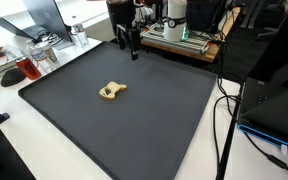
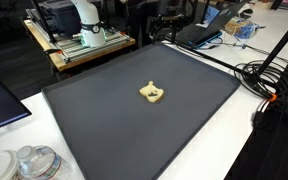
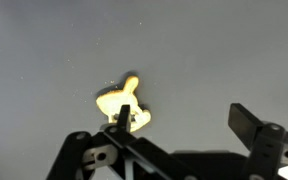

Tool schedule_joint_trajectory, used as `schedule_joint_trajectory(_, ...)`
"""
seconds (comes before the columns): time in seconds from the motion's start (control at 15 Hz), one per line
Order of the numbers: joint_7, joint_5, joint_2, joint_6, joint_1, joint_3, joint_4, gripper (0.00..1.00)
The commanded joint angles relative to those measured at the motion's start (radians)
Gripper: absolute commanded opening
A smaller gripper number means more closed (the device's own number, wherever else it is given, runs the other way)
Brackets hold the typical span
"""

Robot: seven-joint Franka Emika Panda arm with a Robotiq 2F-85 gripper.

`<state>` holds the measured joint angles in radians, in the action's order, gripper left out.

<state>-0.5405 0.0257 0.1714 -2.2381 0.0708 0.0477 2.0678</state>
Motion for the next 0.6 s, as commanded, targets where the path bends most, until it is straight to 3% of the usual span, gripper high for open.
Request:
schedule_joint_trajectory(0.0, -0.009, 0.0, 0.115, 0.049, 0.001, -0.034, -0.118, 1.0)
schedule_joint_trajectory(0.53, 0.006, -0.099, 0.25, -0.047, -0.046, -0.103, -0.16, 1.0)
